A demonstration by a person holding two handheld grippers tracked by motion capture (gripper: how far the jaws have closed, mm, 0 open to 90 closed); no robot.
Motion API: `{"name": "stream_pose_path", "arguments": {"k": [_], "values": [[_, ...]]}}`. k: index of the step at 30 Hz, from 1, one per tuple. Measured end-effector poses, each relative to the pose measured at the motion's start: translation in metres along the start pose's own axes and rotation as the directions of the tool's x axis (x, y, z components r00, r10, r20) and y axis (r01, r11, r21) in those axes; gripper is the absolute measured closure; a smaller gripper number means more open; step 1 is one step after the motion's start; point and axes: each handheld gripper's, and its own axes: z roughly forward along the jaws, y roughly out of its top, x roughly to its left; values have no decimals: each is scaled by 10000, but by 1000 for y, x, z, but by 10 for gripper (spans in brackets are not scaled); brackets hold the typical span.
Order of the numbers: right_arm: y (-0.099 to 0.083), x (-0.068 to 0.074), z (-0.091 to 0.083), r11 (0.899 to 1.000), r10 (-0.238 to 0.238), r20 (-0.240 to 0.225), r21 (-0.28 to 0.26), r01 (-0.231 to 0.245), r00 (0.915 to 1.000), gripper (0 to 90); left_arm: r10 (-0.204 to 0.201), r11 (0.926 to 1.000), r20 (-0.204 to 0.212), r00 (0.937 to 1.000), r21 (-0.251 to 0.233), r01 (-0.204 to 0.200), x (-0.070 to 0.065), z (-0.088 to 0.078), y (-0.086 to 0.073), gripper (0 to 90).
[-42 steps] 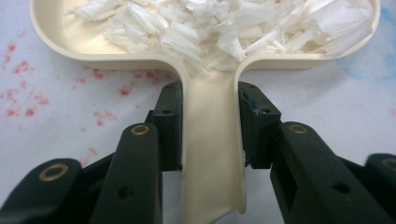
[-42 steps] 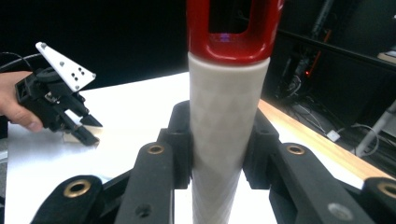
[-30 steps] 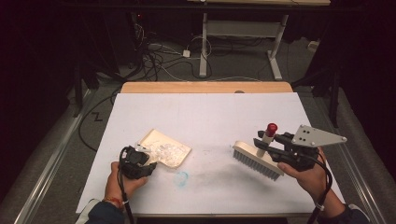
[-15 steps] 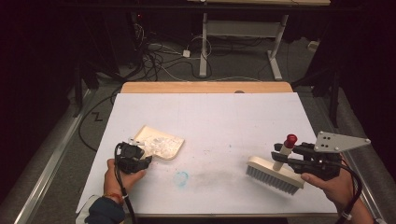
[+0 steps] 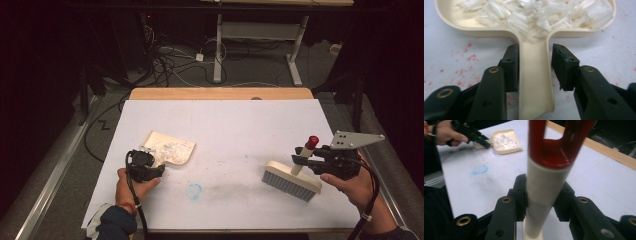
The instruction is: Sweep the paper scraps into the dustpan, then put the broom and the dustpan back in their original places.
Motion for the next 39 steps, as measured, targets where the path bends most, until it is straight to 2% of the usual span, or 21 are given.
{"name": "stream_pose_path", "arguments": {"k": [2,4,6,7,10,12,14,16,18,20,22,25,28,30,32,33,34,35,39], "values": [[1,-3,2,10000,50,248,-5,-50,9997,670,148,9999,82,9999,24,-148,-7,-1,-4,509],[2,-7,5,9999,136,586,-57,-133,9982,656,266,9996,-19,9996,-3,-266,-15,-2,-8,466],[4,-9,10,9998,183,1027,-42,-180,9945,632,442,9990,164,9989,-23,-442,-21,-5,-14,459],[6,-11,14,9998,208,1399,-21,-207,9899,623,469,9989,174,9987,-27,-469,-23,-6,-15,452],[11,-16,21,9986,522,1855,-202,-493,9813,609,617,9977,156,9980,-308,-612,-26,-10,-19,440],[15,-21,27,9978,663,2472,-262,-617,9667,588,791,9956,95,9968,-513,-785,-27,-13,-21,440],[17,-26,34,9981,617,2703,-224,-577,9608,586,1086,9890,-27,9941,-1008,-1083,-27,-18,-24,430],[19,-33,42,9966,824,2969,-291,-772,9514,582,1555,9763,164,9877,-1549,-1511,-28,-22,-27,391],[20,-38,48,9953,962,3006,-419,-876,9489,580,2050,9597,164,9786,-1996,-1976,-29,-25,-32,384],[21,-44,55,9948,1014,3151,-307,-967,9436,581,2576,9451,249,9659,-2143,-2465,-30,-26,-35,362],[23,-50,61,9935,1139,3274,-399,-1067,9380,580,2916,9319,82,9565,-2277,-2822,-31,-27,-38,308],[23,-59,69,9895,1446,3386,-541,-1342,9297,578,3196,9212,186,9474,-2401,-3061,-33,-26,-41,283],[24,-71,80,9837,1791,3678,-545,-1711,9125,565,3480,9084,142,9374,-2521,-3335,-36,-27,-44,254],[27,-76,87,9839,1778,3625,-479,-1722,9149,570,3668,8986,118,9302,-2635,-3510,-38,-28,-45,240],[31,-79,95,9862,1606,3899,-252,-1638,9068,566,3794,8903,111,9252,-2765,-3617,-40,-29,-46,235],[34,-80,99,9863,1584,3851,-182,-1641,9092,569,3827,8879,61,9238,-2786,-3660,-41,-29,-46,227],[36,-82,105,9869,1489,3874,-8,-1612,9098,572,3811,8868,59,9245,-2850,-3638,-41,-29,-47,222],[39,-83,110,9881,1354,3995,127,-1531,9067,571,3826,8858,96,9238,-2881,-3639,-41,-29,-47,220],[48,-86,126,9907,1174,3985,169,-1352,9096,507,3887,8826,84,9213,-2904,-3697,-41,-28,-47,208]]}}
